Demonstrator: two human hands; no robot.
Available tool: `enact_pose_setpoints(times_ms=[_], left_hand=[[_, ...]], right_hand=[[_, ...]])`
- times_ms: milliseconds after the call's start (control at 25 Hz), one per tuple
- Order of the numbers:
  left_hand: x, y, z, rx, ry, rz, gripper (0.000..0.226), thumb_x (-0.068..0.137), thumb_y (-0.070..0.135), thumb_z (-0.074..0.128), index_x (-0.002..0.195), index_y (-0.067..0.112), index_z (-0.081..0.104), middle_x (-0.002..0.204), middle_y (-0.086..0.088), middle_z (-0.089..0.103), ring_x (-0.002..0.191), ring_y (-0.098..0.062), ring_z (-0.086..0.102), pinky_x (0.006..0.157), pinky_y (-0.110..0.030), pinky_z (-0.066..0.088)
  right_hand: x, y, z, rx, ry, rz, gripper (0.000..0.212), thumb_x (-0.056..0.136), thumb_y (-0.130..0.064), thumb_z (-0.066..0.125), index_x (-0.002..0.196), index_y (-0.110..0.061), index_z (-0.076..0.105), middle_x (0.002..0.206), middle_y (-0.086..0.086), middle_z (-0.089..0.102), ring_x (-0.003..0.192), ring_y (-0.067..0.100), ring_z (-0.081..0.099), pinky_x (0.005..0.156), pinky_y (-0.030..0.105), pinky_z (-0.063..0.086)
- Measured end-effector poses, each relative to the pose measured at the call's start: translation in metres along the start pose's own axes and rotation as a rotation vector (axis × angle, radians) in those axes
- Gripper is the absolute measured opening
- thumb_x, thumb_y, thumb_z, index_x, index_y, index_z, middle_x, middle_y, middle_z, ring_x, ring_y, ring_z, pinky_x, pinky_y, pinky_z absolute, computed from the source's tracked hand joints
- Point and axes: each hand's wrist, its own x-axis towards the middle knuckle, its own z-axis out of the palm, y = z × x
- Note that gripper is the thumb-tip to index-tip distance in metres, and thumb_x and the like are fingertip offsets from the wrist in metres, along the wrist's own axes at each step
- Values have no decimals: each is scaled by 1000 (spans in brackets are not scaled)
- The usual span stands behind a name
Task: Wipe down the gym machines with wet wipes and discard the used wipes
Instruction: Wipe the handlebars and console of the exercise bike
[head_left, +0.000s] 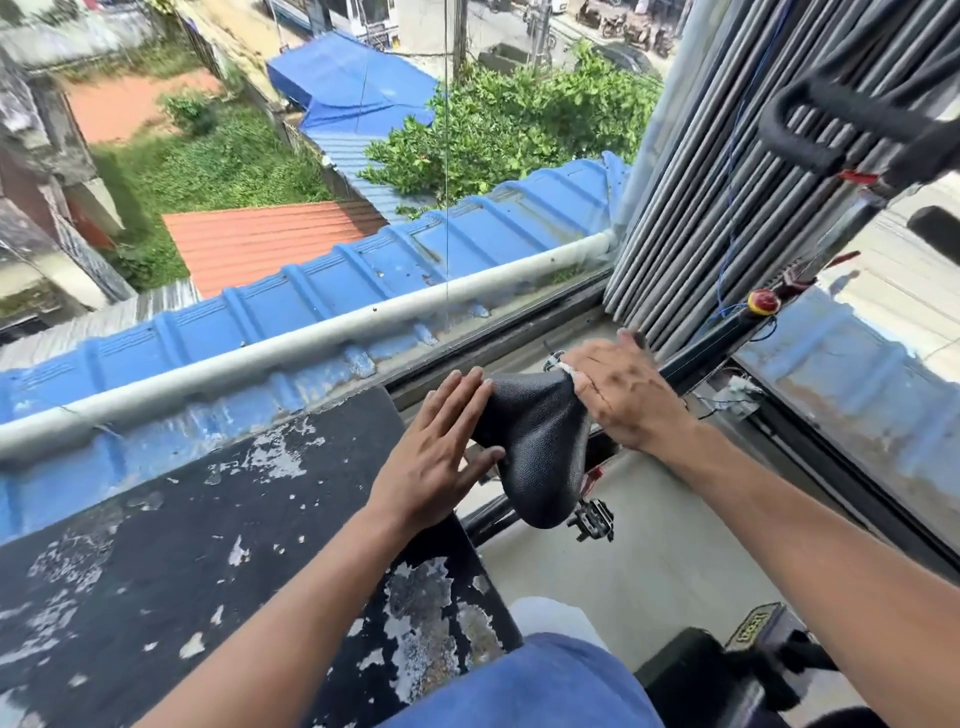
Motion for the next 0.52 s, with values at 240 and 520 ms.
enact_pose_setpoints(times_ms=[240,520], left_hand=[[-8,70,18,-66,117,-403,89,101,72,26,165,14,8,173,0,-7,160,-13,-13,130,-35,-1],[20,120,51,-179,351,-768,76,105,51,31,165,17,-3,173,5,-16,159,-10,-11,128,-25,-4]], right_hand=[[18,16,-19,209,-127,-324,40,102,-9,50,139,-19,62,138,1,65,128,16,60,111,39,45],[88,12,-8,346,-357,-532,41,101,-13,54,136,-30,65,127,-8,70,109,2,66,92,8,42]])
